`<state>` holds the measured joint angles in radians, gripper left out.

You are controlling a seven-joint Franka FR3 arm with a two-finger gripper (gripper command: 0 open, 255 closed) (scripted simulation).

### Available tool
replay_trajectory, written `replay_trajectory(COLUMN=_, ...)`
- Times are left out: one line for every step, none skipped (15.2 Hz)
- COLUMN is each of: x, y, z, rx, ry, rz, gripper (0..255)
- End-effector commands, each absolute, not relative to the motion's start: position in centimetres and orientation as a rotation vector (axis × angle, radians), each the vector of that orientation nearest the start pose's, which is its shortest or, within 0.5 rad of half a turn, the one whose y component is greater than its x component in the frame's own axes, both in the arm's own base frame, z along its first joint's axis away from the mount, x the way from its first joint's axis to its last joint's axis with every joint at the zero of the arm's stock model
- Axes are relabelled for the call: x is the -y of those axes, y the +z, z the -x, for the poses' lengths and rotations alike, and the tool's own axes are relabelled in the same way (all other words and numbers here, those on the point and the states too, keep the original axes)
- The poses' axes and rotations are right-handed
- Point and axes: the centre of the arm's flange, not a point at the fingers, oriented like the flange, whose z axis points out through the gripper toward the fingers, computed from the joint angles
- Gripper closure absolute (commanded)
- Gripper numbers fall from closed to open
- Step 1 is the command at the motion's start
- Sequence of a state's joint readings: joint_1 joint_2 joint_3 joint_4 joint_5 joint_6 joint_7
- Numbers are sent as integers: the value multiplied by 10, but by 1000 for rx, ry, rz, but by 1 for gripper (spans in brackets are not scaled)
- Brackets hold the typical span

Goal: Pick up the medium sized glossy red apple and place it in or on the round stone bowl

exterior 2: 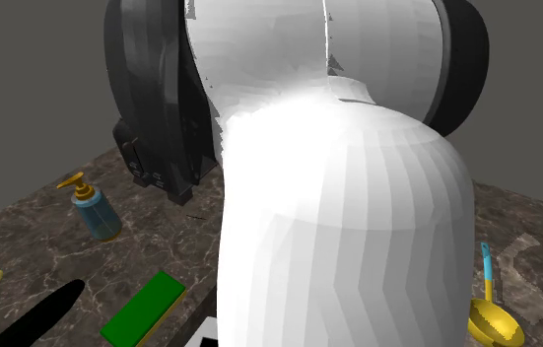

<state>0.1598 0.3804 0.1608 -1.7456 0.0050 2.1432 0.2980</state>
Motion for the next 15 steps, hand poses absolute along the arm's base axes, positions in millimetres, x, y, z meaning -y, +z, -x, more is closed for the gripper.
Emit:
replay_trajectory(x=-198, y=359, z=-622, rx=13, ry=3, rz=3075, gripper=255)
replay_trajectory(x=-197, y=359, z=-623, rx=13, ry=3, rz=3075, gripper=255)
replay_trajectory(x=-197, y=359, z=-623, rx=13, ry=3, rz=3075, gripper=255)
replay_trajectory(x=-197, y=359, z=-623, rx=13, ry=3, rz=3075, gripper=255)
replay_trajectory(x=-198, y=357, z=-623, rx=13, ry=3, rz=3075, gripper=255)
replay_trajectory(x=-198, y=363, z=-623, rx=13, ry=3, rz=3075, gripper=255)
replay_trajectory(x=-198, y=368, z=-623, rx=13, ry=3, rz=3075, gripper=255)
replay_trajectory(x=-198, y=373, z=-623, rx=13, ry=3, rz=3075, gripper=255)
replay_trajectory(x=-198, y=379, z=-623, rx=13, ry=3, rz=3075, gripper=255)
replay_trajectory(x=-198, y=384, z=-623, rx=13, ry=3, rz=3075, gripper=255)
replay_trajectory(x=-198, y=389, z=-623, rx=13, ry=3, rz=3075, gripper=255)
replay_trajectory(x=-198, y=394, z=-623, rx=13, ry=3, rz=3075, gripper=255)
replay_trajectory(x=-198, y=400, z=-623, rx=13, ry=3, rz=3075, gripper=255)
replay_trajectory(x=-198, y=405, z=-623, rx=13, ry=3, rz=3075, gripper=255)
replay_trajectory(x=-198, y=410, z=-623, rx=13, ry=3, rz=3075, gripper=255)
